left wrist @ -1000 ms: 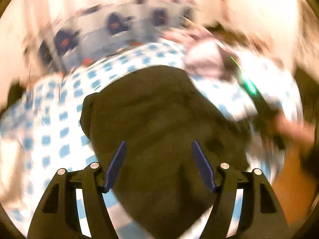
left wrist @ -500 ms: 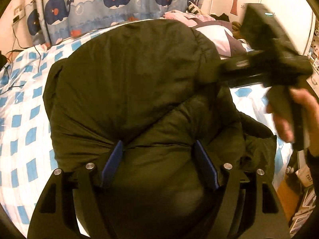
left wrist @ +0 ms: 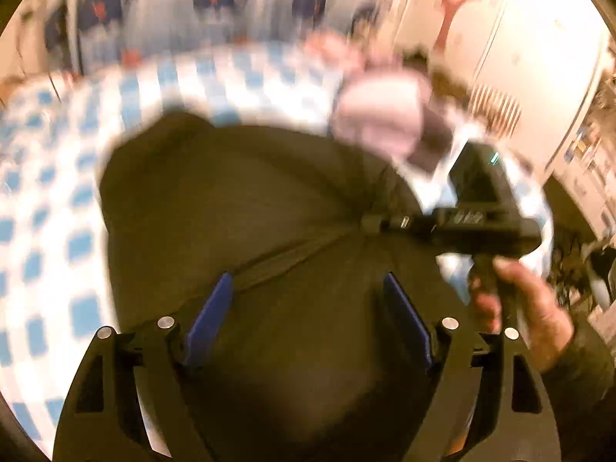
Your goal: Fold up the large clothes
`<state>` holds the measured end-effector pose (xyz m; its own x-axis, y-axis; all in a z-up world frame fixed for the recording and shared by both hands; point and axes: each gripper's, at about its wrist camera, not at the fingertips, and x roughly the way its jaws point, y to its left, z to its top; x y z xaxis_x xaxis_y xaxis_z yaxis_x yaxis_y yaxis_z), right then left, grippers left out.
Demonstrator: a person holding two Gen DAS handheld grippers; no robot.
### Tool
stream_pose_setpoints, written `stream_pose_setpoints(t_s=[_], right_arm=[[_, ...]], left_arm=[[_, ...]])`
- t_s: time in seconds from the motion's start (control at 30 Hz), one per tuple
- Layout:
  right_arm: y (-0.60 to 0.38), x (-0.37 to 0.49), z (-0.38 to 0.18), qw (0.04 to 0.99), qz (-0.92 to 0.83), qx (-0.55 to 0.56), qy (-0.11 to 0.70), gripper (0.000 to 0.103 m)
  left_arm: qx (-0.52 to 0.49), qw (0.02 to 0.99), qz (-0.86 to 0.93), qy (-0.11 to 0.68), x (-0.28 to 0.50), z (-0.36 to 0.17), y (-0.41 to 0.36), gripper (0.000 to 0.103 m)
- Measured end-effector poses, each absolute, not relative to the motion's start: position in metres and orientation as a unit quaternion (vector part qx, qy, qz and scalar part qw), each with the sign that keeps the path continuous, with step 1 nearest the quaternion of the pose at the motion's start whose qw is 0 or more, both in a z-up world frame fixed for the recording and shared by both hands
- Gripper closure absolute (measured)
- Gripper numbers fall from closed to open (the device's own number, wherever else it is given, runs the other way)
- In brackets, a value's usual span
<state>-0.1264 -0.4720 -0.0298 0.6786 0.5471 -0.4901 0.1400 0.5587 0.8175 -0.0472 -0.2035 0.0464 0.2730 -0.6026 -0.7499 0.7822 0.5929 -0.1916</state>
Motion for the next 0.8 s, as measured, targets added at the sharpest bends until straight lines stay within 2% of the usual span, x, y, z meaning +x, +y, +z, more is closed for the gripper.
stream_pose_setpoints(t_s=[0.1,0.27,0.37,0.47,0.63,0.7,0.8], right_arm=[[-0.471,-0.12,-0.051,0.787,0.115,0.451,0.405,0.082],[-0.461,-0.122,-0.01,0.817,0.098,0.388,0.416,0.079],[-0.456,-0.128,0.003,0.834,0.072,0.345,0.424,0.072],[-0.456,-0.125,-0.015,0.827,0.064,0.356,0.431,0.067],[-0.458,-0.13,-0.042,0.821,0.061,0.392,0.411,0.065],[-0.458,-0.133,-0.047,0.82,0.065,0.406,0.399,0.064],[-0.449,-0.135,-0.053,0.819,0.074,0.423,0.382,0.061]], left_arm=[[0.108,0.785,-0.429,0.434,-0.042,0.018,-0.209,0.021],[0.061,0.785,-0.436,0.436,-0.04,0.043,-0.171,0.021],[-0.031,0.8,-0.406,0.44,-0.021,0.048,-0.111,0.021],[-0.123,0.792,-0.348,0.486,0.006,0.014,-0.061,0.02],[-0.25,0.712,-0.38,0.536,0.013,-0.044,-0.048,0.017],[-0.27,0.678,-0.417,0.542,0.009,-0.051,-0.062,0.017],[-0.208,0.701,-0.452,0.511,-0.01,-0.027,-0.086,0.016]])
